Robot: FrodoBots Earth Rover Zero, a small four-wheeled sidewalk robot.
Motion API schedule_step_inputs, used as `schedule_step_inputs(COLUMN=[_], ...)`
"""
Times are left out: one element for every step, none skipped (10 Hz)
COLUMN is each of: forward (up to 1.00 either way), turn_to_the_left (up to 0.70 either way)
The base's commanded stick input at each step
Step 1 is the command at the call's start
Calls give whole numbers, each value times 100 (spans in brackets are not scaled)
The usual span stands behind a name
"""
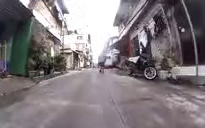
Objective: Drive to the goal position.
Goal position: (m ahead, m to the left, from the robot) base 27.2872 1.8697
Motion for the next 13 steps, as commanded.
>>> schedule_step_inputs(forward=[100,100,100,100,100,100,100,100,100,100,100,100,100], turn_to_the_left=[0,0,0,0,0,0,0,0,0,0,0,0,0])
